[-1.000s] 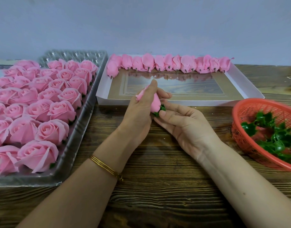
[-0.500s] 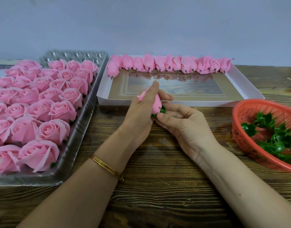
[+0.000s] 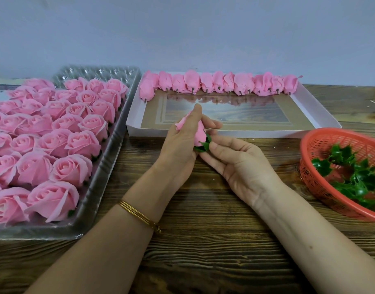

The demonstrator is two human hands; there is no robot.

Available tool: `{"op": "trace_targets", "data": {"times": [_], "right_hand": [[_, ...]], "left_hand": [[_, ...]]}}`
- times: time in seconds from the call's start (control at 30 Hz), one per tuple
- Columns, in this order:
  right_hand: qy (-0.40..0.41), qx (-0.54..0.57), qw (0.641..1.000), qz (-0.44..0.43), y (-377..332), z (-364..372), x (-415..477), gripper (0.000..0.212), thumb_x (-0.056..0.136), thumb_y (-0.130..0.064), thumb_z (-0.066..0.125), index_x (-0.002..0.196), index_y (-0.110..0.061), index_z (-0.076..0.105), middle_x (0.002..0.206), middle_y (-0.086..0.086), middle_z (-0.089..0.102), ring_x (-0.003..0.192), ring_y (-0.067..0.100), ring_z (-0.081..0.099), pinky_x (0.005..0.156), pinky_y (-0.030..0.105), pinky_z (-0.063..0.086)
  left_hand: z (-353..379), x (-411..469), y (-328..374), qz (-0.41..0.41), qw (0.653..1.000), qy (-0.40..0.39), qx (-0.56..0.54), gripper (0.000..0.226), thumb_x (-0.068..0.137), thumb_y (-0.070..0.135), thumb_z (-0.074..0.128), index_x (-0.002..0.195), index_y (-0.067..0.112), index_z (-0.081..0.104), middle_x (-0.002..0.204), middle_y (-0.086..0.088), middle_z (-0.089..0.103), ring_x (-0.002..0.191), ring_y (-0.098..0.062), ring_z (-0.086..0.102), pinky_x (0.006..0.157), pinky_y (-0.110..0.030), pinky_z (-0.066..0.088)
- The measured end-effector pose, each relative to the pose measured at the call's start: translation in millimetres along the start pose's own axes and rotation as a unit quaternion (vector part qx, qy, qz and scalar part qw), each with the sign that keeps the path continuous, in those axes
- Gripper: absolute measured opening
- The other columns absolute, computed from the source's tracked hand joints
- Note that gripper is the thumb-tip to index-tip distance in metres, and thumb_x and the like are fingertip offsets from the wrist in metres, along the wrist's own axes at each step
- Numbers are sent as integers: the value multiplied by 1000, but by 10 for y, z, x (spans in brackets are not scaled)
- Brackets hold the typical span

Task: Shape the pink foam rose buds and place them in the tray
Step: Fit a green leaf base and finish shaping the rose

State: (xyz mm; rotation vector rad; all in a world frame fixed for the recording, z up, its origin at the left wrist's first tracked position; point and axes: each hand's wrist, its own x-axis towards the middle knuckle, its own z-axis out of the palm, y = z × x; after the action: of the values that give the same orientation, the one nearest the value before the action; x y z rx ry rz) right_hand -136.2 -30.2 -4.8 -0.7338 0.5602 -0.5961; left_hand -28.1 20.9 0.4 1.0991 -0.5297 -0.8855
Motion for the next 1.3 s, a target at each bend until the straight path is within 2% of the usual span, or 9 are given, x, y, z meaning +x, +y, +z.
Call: {"op": "trace_targets", "data": {"times": [0.07, 0.2, 0.33, 0.43, 0.53, 0.67, 0.83, 1.03, 1.3], "right_hand": [[2, 13, 1000, 1, 13, 7, -5, 41, 66, 6, 65, 105, 18, 60, 103, 26, 70, 91, 29, 72, 82, 32, 59], [11, 17, 1000, 11, 24, 9, 2, 35, 66, 4, 66, 99, 15, 64, 99, 25, 71, 91, 29, 72, 84, 33, 57], [18, -17, 1000, 11, 16, 14, -10, 32, 66, -1, 68, 97, 9, 69, 97, 23, 73, 86, 29, 73, 81, 31, 59], [33, -10, 999, -14, 37, 30, -11, 35, 66, 5, 68, 100, 13, 66, 99, 26, 71, 91, 31, 72, 80, 31, 59], [44, -2, 998, -35, 51, 39, -13, 26, 71, 14, 66, 97, 15, 65, 92, 26, 72, 85, 30, 73, 78, 31, 60], [40, 2, 998, -44, 59, 49, -23, 28, 62, 9, 68, 89, 14, 65, 81, 23, 72, 78, 27, 73, 79, 31, 60], [33, 17, 999, -27, 65, 53, -13, 25, 70, 14, 64, 94, 19, 62, 85, 25, 71, 80, 28, 73, 77, 30, 60], [37, 7, 999, -14, 48, 42, -14, 32, 58, 8, 68, 89, 14, 65, 83, 22, 72, 78, 26, 74, 72, 27, 60], [54, 6, 998, -20, 56, 37, 5, 42, 56, 9, 68, 95, 20, 60, 91, 27, 70, 82, 28, 72, 80, 31, 60]], "left_hand": [[-7, 3, 7, 2, 1000, 3, -8, 49, 101, 37, 46, 59, 18, 63, 84, -5, 71, 81, -14, 62, 80, -27, 53], [4, 4, 8, 2, 1000, 7, -11, 49, 101, 36, 46, 59, 18, 63, 82, -5, 71, 79, -13, 62, 78, -25, 53], [3, 13, -3, 2, 1000, 15, -4, 52, 101, 38, 46, 55, 23, 64, 82, -2, 72, 80, -12, 62, 75, -25, 52], [-4, 25, -15, 11, 1000, 18, 1, 52, 101, 39, 45, 55, 25, 65, 81, -1, 72, 82, -12, 61, 77, -26, 51], [-5, 36, -27, 17, 1000, 16, -6, 52, 101, 39, 44, 56, 25, 66, 81, -2, 71, 82, -14, 61, 80, -29, 50], [8, 47, -25, 8, 1000, 15, -23, 51, 101, 39, 44, 58, 22, 64, 81, -3, 71, 80, -14, 62, 82, -31, 49], [8, 46, -8, 1, 999, 13, -31, 44, 102, 38, 43, 67, 14, 57, 82, -4, 70, 77, -13, 62, 80, -30, 48], [-9, 28, -16, 3, 1000, -9, -23, 49, 101, 39, 44, 61, 18, 61, 83, -3, 71, 81, -14, 62, 81, -29, 51], [-5, 42, -30, 8, 999, -15, -31, 49, 101, 38, 44, 61, 17, 62, 83, -6, 70, 79, -15, 62, 80, -30, 50]]}}
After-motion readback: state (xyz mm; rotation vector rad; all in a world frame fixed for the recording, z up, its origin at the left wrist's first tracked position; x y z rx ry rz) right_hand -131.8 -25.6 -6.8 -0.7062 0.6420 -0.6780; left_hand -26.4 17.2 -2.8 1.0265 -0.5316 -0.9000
